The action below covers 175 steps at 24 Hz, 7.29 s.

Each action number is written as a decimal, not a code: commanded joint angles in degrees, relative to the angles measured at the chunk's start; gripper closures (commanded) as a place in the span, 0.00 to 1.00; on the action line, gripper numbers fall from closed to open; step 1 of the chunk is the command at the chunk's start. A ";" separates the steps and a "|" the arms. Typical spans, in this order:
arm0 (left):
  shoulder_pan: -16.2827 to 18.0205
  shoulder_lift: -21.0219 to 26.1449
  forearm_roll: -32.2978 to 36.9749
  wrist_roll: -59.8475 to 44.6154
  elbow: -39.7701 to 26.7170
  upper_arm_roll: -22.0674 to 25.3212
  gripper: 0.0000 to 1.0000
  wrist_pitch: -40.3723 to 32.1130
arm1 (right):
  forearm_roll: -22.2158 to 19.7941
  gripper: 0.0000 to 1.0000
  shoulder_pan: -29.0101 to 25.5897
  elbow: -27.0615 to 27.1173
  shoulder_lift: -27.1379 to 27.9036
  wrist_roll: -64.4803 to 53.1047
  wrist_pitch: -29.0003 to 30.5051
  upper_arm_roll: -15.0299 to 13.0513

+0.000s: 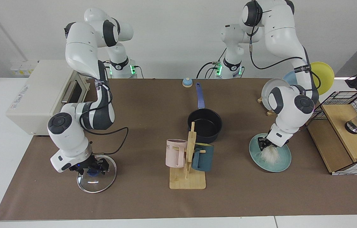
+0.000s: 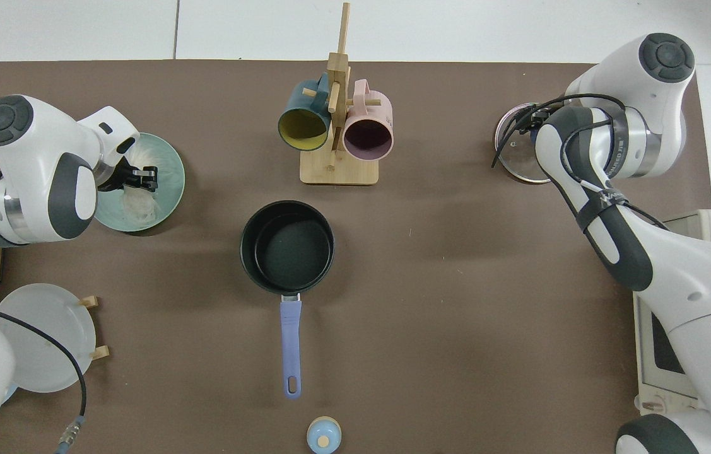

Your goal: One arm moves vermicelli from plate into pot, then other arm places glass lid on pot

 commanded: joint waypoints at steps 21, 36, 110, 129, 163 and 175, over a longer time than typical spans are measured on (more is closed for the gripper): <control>-4.60 -13.72 1.91 -7.64 5.14 -2.15 1.00 -24.01 | 0.84 1.00 -0.74 -5.86 -11.40 -4.75 -5.06 0.95; -4.87 -13.28 1.91 -34.72 5.06 -19.03 1.00 -23.84 | 1.36 1.00 -4.69 -31.09 -40.06 -10.19 -11.13 0.95; -4.69 -25.58 1.73 6.67 9.10 5.04 0.00 -40.18 | -7.34 1.00 44.18 -18.34 -22.66 55.72 -2.00 0.51; -5.48 -25.76 0.94 6.85 -9.80 3.99 0.00 -19.09 | -7.16 1.00 39.87 -20.90 -20.64 44.91 11.19 0.51; -5.22 -23.04 0.85 7.99 0.57 4.87 0.00 -28.14 | -5.58 1.00 42.86 -12.03 -15.46 45.09 -4.01 0.95; -5.22 -23.04 0.85 7.99 0.57 4.87 0.00 -28.23 | -5.40 1.00 42.33 -9.64 -13.61 44.91 -3.49 1.04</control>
